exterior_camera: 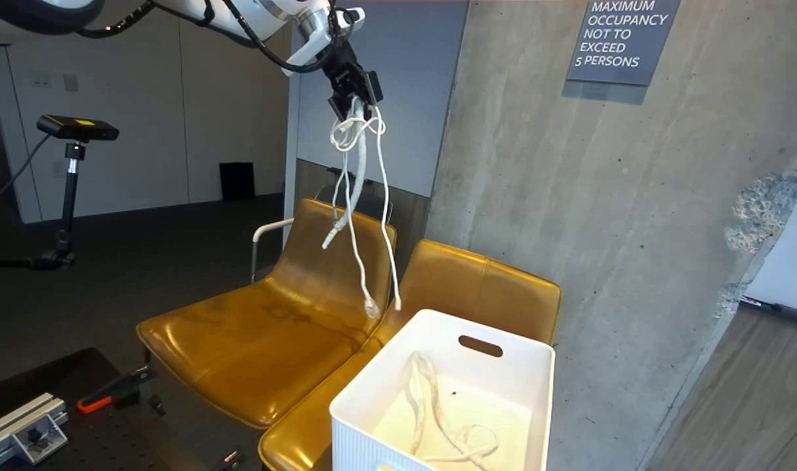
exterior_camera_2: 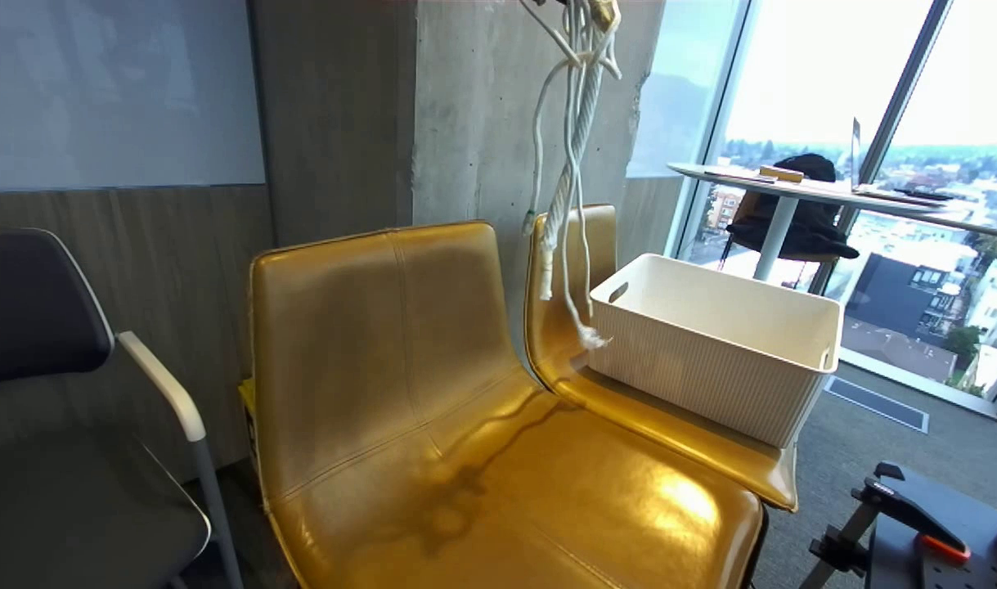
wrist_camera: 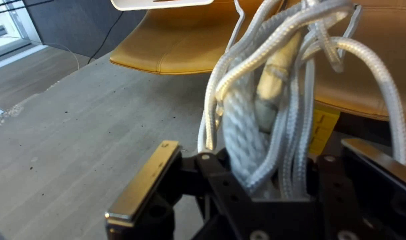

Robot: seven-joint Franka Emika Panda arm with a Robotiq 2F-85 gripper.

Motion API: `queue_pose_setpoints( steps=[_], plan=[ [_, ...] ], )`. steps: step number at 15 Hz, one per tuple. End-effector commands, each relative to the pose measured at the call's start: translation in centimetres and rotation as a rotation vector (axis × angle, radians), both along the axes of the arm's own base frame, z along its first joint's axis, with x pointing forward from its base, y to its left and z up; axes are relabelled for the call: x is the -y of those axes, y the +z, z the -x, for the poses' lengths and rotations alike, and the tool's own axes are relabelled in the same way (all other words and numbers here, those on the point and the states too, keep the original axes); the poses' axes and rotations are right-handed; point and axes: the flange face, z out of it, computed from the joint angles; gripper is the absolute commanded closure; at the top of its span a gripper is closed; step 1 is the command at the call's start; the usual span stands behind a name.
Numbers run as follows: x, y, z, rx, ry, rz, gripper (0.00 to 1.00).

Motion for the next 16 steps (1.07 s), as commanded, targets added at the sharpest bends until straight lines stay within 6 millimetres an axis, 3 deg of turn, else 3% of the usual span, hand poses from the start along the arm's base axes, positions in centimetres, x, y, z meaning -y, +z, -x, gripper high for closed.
queue_pose_setpoints(
  steps=[1,3,4,10,16],
  plan=[
    [-6.6,-0.5,0.8,0.013,0.010,0.011,1.00],
    [-8.9,-2.0,0.9,0.001,0.016,0.008,1.00],
    [-8.8,-3.6,0.5,-0.017,0.004,0.005,1.00],
    [-6.7,-13.3,-0.6,-0.181,-0.065,-0.071,1.00],
    [-4.7,-23.2,1.7,-0.356,-0.138,-0.138,1.00]
  ],
)
